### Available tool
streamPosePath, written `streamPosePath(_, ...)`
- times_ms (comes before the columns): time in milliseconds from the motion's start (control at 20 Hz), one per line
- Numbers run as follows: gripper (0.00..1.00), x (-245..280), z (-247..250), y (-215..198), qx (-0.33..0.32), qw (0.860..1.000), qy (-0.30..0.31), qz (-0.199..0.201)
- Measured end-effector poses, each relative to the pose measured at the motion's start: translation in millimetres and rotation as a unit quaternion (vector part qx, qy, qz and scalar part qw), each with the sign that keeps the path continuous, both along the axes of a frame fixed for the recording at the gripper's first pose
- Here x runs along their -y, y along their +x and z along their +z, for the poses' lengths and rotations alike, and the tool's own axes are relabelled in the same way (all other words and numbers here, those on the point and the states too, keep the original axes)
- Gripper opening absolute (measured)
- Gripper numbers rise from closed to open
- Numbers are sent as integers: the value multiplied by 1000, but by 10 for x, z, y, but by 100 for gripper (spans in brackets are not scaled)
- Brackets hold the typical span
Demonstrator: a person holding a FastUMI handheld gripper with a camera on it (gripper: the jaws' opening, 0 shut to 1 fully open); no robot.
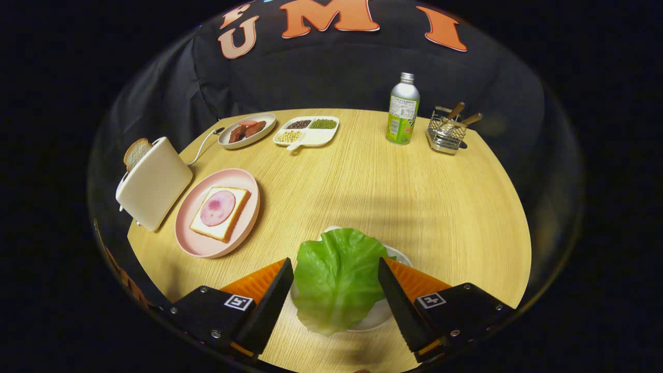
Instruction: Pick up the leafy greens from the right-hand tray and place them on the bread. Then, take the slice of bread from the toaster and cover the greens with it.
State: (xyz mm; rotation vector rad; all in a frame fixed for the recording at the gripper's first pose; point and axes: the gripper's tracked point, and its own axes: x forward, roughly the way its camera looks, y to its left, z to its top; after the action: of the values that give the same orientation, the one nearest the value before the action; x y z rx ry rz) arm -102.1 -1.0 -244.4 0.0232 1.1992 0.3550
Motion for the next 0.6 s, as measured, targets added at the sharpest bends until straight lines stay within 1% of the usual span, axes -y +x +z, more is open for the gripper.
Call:
streamPosePath(100,99,25,-99,-35,-12,1000,-9,0)
streamPosePath(250,99,147,-201,-1,-5,999,-48,7)
streamPosePath(500,99,105,-418,-86,-16,998,-58,8)
streamPosePath(550,99,107,-453,-124,-26,998,-59,6)
streamPosePath(600,99,102,-418,-115,-22,998,-54,-2)
